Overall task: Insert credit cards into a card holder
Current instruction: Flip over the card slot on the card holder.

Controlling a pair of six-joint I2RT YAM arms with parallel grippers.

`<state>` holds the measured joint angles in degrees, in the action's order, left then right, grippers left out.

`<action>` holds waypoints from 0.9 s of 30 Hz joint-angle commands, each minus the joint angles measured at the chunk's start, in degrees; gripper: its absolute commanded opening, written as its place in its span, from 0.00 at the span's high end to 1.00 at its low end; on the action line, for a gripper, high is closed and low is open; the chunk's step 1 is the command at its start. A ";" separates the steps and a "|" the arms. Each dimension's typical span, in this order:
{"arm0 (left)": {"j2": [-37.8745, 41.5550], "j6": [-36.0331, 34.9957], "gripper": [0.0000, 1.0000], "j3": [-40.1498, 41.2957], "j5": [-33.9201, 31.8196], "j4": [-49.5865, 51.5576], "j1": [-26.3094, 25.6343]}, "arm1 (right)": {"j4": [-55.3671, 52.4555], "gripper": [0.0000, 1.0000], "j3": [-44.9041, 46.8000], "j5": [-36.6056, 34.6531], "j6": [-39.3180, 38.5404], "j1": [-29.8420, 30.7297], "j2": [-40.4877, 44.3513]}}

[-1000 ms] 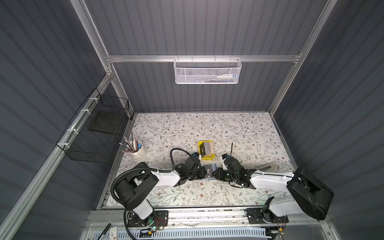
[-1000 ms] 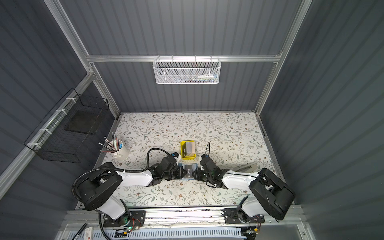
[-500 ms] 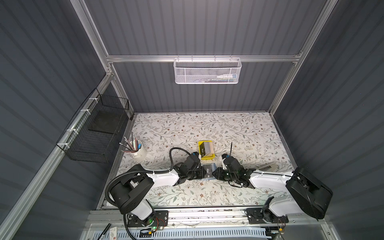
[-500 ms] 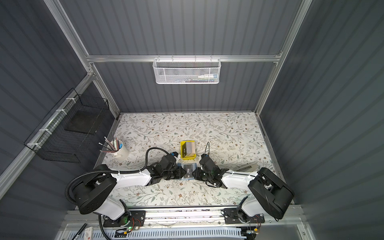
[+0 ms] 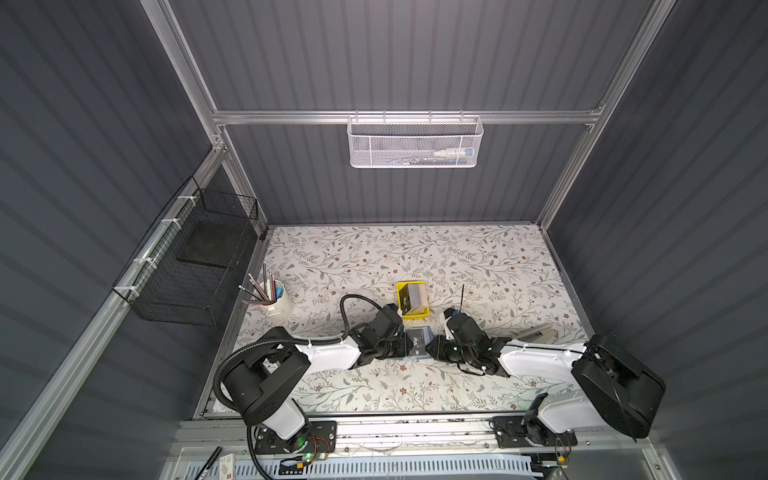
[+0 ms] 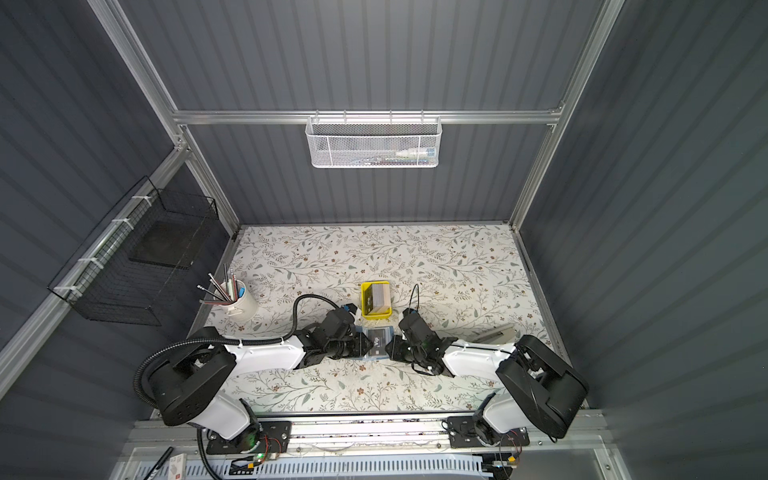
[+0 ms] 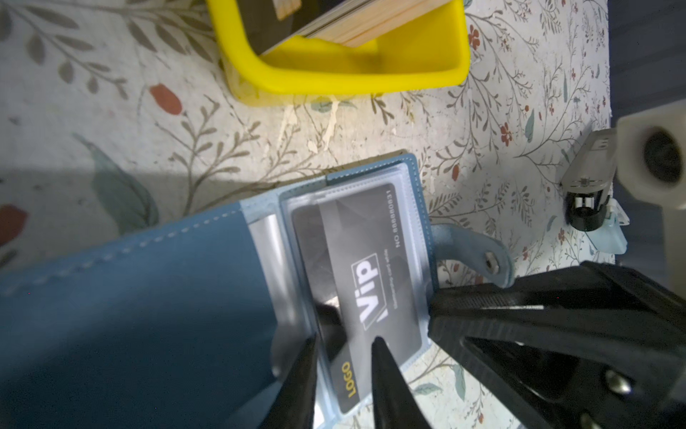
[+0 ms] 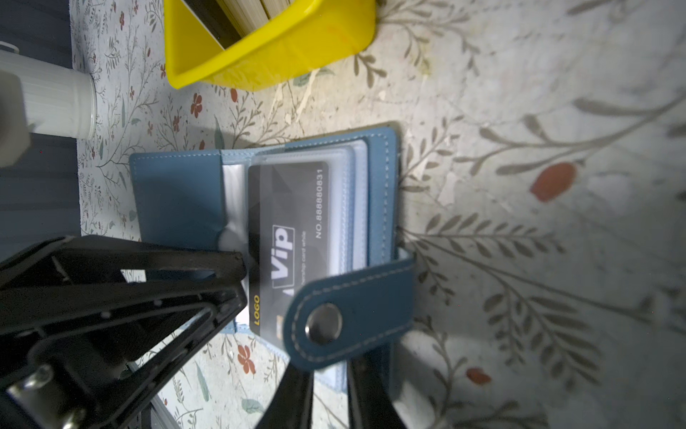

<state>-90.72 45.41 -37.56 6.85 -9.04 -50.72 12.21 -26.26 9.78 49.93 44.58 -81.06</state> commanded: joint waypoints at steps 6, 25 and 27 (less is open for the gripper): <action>-1.59 -0.06 0.79 -1.21 1.58 -1.58 -0.35 | -0.78 0.81 -1.05 -0.79 -0.28 0.27 -0.31; -1.59 0.36 0.82 -1.07 1.10 -1.50 -0.34 | -1.31 0.79 -0.95 -1.26 -0.39 0.32 0.24; -1.16 0.01 0.82 -1.20 0.39 -0.49 -0.30 | -1.40 0.79 -0.98 -1.34 -0.36 0.27 0.42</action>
<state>-92.27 45.60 -37.58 8.54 -11.81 -50.72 11.94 -26.26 9.34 49.93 44.58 -81.06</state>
